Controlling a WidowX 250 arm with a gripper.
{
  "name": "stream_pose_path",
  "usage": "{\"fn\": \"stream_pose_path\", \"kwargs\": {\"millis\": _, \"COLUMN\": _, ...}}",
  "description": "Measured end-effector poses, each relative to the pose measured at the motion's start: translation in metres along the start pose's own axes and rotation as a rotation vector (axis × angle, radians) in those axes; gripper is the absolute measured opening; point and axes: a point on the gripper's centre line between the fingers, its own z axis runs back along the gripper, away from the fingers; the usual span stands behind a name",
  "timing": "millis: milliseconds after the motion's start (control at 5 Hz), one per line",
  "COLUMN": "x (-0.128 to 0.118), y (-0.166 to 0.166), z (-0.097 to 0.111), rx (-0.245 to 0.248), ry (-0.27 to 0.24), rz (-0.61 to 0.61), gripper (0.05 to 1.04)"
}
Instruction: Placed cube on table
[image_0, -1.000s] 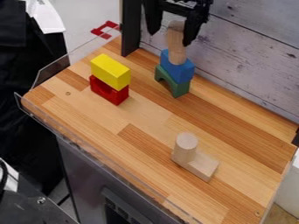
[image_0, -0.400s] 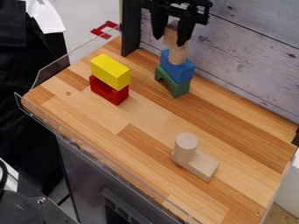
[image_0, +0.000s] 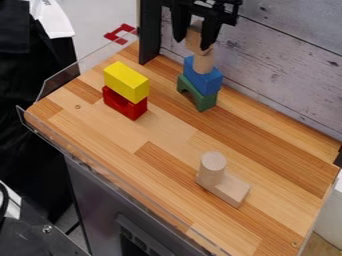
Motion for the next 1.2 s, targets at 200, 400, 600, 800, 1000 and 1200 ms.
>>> {"fn": "stream_pose_path", "kwargs": {"millis": 200, "x": -0.019, "y": -0.012, "z": 0.038, "rx": 0.011, "ry": -0.052, "rz": -0.019, "gripper": 0.534}}
{"fn": "stream_pose_path", "kwargs": {"millis": 400, "x": -0.047, "y": -0.044, "z": 0.051, "rx": 0.030, "ry": -0.058, "rz": -0.063, "gripper": 0.534}}
{"fn": "stream_pose_path", "kwargs": {"millis": 600, "x": -0.076, "y": -0.083, "z": 0.030, "rx": 0.016, "ry": -0.038, "rz": -0.197, "gripper": 0.534}}
{"fn": "stream_pose_path", "kwargs": {"millis": 800, "x": -0.083, "y": -0.114, "z": 0.006, "rx": -0.003, "ry": 0.004, "rz": -0.284, "gripper": 0.534}}
{"fn": "stream_pose_path", "kwargs": {"millis": 1000, "x": -0.082, "y": -0.131, "z": -0.014, "rx": -0.027, "ry": 0.033, "rz": -0.335, "gripper": 0.534}}
{"fn": "stream_pose_path", "kwargs": {"millis": 1200, "x": -0.069, "y": -0.138, "z": -0.025, "rx": -0.007, "ry": 0.059, "rz": -0.364, "gripper": 0.534}}
